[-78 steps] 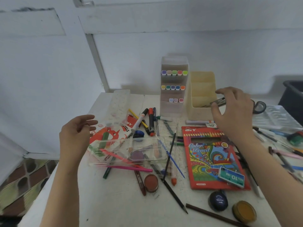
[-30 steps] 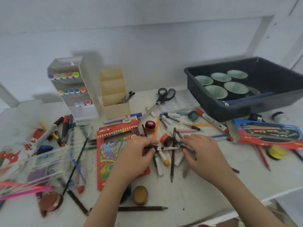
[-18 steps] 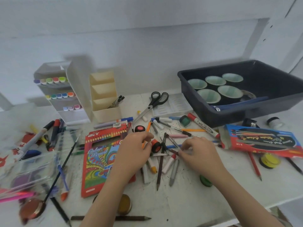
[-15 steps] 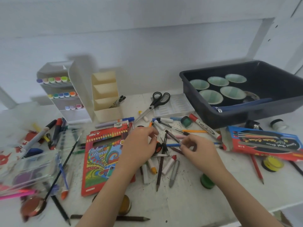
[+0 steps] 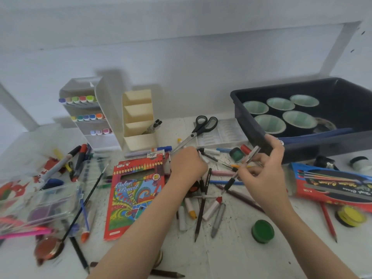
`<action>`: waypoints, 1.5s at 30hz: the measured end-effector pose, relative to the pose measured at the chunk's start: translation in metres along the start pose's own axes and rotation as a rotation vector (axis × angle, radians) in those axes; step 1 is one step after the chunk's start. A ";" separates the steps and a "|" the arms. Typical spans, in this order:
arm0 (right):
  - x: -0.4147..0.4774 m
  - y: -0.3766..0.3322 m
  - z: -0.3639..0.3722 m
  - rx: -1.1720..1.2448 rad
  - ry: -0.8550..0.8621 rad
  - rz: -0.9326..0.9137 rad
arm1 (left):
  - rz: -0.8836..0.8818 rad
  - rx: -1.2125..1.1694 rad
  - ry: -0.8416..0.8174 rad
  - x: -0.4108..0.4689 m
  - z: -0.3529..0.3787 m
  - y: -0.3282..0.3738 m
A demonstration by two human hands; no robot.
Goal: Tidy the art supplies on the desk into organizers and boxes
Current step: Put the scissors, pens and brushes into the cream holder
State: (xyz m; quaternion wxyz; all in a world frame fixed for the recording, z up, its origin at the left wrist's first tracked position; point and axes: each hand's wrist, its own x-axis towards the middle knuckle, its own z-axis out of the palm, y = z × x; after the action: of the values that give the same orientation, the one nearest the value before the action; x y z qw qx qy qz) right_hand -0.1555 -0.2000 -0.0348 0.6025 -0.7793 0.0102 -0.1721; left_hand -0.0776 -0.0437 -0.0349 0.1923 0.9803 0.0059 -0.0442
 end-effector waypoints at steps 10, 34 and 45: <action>0.035 -0.035 0.064 0.087 -0.114 -0.215 | 0.026 -0.715 0.228 -0.026 -0.081 -0.067; 0.104 -0.038 0.201 -0.703 -0.227 -0.725 | 0.182 -0.215 0.544 0.037 -0.113 -0.136; 0.099 -0.021 0.153 -0.563 -0.133 -0.591 | 0.236 -0.144 0.310 0.047 -0.085 -0.122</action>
State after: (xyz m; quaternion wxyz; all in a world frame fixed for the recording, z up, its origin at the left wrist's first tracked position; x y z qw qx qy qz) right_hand -0.0231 -0.0737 -0.0226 0.2900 -0.8925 -0.2061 -0.2774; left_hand -0.0271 0.1009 -0.0062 0.2627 0.9530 -0.0762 0.1303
